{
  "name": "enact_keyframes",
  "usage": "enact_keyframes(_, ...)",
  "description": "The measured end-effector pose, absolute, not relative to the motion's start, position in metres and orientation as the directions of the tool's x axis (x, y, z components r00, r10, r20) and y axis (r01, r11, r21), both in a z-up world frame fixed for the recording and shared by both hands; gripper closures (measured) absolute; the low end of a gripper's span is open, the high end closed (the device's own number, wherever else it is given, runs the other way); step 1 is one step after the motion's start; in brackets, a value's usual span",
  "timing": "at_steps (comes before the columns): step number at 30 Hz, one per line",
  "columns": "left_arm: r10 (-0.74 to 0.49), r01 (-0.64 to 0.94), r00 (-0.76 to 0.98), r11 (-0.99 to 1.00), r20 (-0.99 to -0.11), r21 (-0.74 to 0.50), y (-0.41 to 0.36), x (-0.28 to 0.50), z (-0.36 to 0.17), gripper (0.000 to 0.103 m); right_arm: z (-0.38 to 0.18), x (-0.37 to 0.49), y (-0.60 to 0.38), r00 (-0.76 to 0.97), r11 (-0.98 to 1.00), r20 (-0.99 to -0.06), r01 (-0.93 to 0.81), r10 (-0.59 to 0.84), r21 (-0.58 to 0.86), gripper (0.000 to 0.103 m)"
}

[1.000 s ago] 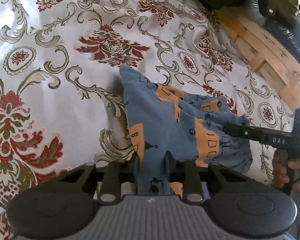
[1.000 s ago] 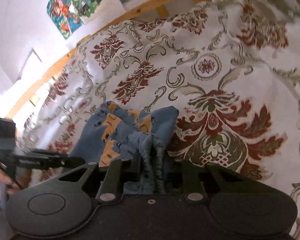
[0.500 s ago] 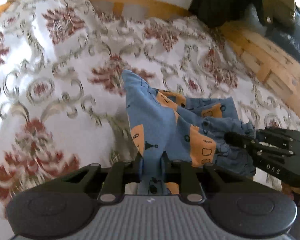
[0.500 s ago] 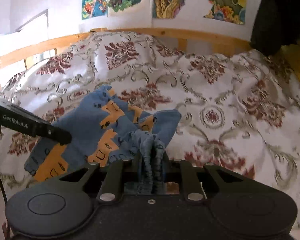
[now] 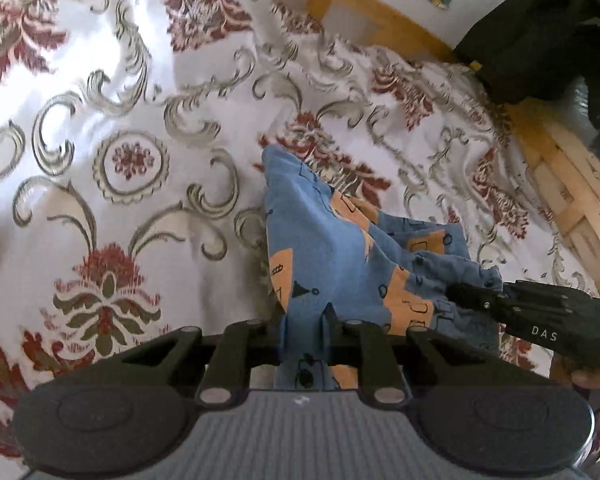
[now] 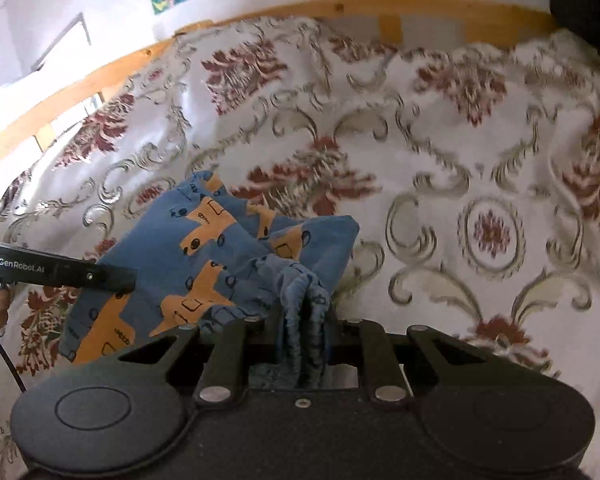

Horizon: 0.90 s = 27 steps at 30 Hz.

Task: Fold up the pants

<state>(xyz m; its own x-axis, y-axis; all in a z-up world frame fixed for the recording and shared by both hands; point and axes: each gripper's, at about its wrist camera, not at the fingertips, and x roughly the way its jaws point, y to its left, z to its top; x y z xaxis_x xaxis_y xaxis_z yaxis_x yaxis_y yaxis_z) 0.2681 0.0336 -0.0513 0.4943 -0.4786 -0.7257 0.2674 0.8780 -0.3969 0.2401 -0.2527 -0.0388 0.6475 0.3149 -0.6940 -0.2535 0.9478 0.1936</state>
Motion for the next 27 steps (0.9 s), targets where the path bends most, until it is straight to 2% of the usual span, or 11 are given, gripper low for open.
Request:
enact_keyframes(4, -0.489, 0.276, 0.486, 0.872, -0.724, -0.404, 0.035, 0.27, -0.053, 0.083, -0.043, 0.239, -0.254, 0.646, 0.947, -0.694, -0.244, 0.319, 0.208, 0.084)
enact_keyframes(9, -0.468, 0.245, 0.505, 0.884, -0.726, -0.399, 0.041, 0.267, -0.043, 0.071, -0.03, 0.23, -0.255, 0.657, 0.952, -0.692, -0.256, 0.299, 0.167, 0.066)
enact_keyframes(10, -0.472, 0.245, 0.517, 0.881, -0.715, -0.404, 0.043, 0.263, -0.038, 0.063, -0.025, 0.226, -0.256, 0.663, 0.952, -0.687, -0.254, 0.298, 0.169, 0.061)
enact_keyframes(11, -0.468, 0.237, 0.536, 0.882, -0.702, -0.407, 0.046, 0.259, -0.031, 0.051, -0.02, 0.222, -0.258, 0.671, 0.954, -0.68, -0.247, 0.297, 0.172, 0.055)
enact_keyframes(13, -0.461, 0.232, 0.573, 0.884, -0.678, -0.405, 0.049, 0.248, -0.017, 0.035, -0.008, 0.207, -0.258, 0.702, 0.957, -0.652, -0.229, 0.287, 0.176, 0.046)
enact_keyframes(15, -0.445, 0.244, 0.608, 0.893, -0.658, -0.378, 0.049, 0.232, -0.003, 0.031, 0.006, 0.191, -0.257, 0.737, 0.96, -0.615, -0.204, 0.28, 0.191, 0.04)
enact_keyframes(16, -0.432, 0.249, 0.623, 0.9, -0.652, -0.358, 0.048, 0.223, 0.004, 0.026, 0.014, 0.18, -0.254, 0.756, 0.962, -0.595, -0.193, 0.273, 0.195, 0.033)
enact_keyframes(17, -0.413, 0.25, 0.643, 0.909, -0.645, -0.333, 0.047, 0.21, 0.01, 0.017, 0.019, 0.171, -0.252, 0.771, 0.964, -0.579, -0.185, 0.264, 0.193, 0.026)
enact_keyframes(19, -0.377, 0.242, 0.683, 0.925, -0.626, -0.292, 0.044, 0.189, 0.022, 0.009, 0.031, 0.151, -0.246, 0.806, 0.966, -0.536, -0.173, 0.25, 0.191, 0.019)
enact_keyframes(23, -0.309, 0.241, 0.742, 0.951, -0.595, -0.194, 0.037, 0.149, 0.047, 0.001, 0.052, 0.111, -0.233, 0.855, 0.973, -0.47, -0.161, 0.221, 0.165, 0.004)
enact_keyframes(27, -0.244, 0.206, 0.798, 0.97, -0.551, -0.132, 0.033, 0.105, 0.066, 0.0, 0.066, 0.072, -0.222, 0.887, 0.98, -0.421, -0.147, 0.19, 0.134, 0.001)
